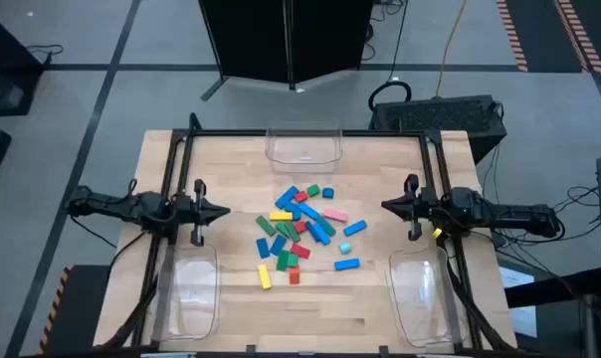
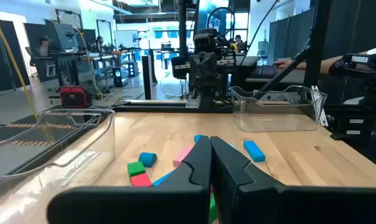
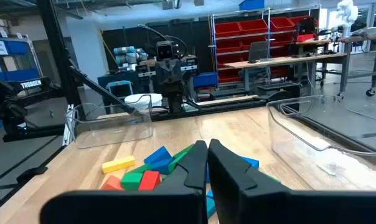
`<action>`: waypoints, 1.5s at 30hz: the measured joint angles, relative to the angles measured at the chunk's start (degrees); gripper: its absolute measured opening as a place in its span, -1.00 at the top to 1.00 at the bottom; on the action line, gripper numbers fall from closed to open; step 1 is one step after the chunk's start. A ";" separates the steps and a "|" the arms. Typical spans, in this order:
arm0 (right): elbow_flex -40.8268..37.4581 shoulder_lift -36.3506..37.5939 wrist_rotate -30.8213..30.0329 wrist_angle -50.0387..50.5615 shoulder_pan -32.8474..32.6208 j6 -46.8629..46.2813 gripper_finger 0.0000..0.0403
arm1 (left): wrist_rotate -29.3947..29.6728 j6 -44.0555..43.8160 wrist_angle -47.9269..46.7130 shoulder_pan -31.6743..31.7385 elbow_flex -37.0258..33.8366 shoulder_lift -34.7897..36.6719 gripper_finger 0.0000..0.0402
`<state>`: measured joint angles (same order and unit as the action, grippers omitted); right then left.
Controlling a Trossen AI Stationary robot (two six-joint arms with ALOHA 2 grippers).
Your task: Sort blocks by size
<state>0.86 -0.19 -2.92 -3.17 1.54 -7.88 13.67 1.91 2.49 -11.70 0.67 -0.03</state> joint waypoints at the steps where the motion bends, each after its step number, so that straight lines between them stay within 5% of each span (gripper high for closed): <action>1: -0.02 0.01 0.00 0.01 -0.02 0.00 0.95 | 0.00 0.00 -0.01 0.00 0.00 0.00 0.99; 39: -0.02 0.00 0.00 0.00 -0.01 0.00 0.95 | 0.00 0.00 -0.01 -0.02 0.00 0.02 0.99; 45: -0.01 0.01 0.00 0.01 -0.02 0.00 0.95 | 0.04 8.83 0.01 -0.02 0.00 0.00 0.99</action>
<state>0.85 -0.17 -2.92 -3.16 1.52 -7.88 13.72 10.74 2.50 -11.73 0.67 -0.03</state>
